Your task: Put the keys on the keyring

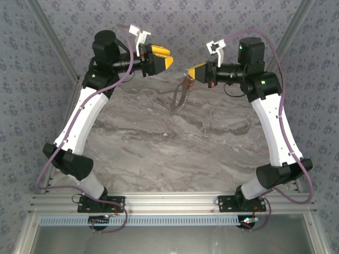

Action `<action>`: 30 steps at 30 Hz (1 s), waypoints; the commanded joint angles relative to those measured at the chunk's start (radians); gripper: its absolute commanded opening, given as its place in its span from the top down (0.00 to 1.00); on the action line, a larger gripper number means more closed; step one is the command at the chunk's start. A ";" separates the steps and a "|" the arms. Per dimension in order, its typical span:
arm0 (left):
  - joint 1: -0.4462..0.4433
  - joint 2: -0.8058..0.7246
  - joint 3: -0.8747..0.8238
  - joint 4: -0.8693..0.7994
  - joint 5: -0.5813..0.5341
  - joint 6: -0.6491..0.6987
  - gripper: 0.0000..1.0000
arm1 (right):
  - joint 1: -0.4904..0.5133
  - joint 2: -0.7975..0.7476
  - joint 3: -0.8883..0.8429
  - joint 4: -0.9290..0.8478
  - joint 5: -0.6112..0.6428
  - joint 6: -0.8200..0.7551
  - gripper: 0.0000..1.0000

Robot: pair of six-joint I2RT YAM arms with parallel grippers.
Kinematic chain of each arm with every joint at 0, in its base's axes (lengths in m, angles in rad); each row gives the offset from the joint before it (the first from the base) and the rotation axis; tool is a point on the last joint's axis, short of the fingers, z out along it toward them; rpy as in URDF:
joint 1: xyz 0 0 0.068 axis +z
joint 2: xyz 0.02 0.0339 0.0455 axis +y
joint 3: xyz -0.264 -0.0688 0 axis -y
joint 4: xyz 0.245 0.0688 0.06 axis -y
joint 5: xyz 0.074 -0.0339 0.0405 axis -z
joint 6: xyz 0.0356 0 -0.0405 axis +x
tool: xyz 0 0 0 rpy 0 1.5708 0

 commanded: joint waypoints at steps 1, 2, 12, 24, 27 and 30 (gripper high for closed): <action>-0.017 0.041 0.047 -0.095 0.090 0.039 0.48 | 0.012 0.003 0.037 -0.064 -0.022 -0.053 1.00; -0.024 0.048 0.056 -0.110 0.096 0.045 0.49 | 0.015 0.003 0.037 -0.060 -0.021 -0.053 1.00; -0.057 0.089 0.095 -0.159 0.117 0.062 0.49 | 0.020 0.004 0.032 -0.010 -0.042 -0.010 1.00; -0.083 0.116 0.122 -0.170 0.150 0.058 0.52 | 0.008 0.006 0.008 0.078 -0.065 0.054 1.00; -0.086 0.121 0.132 -0.180 0.160 0.063 0.58 | 0.006 0.006 0.002 0.078 -0.068 0.065 1.00; -0.087 0.124 0.135 -0.183 0.167 0.064 0.62 | 0.005 0.004 0.000 0.111 -0.067 0.070 1.00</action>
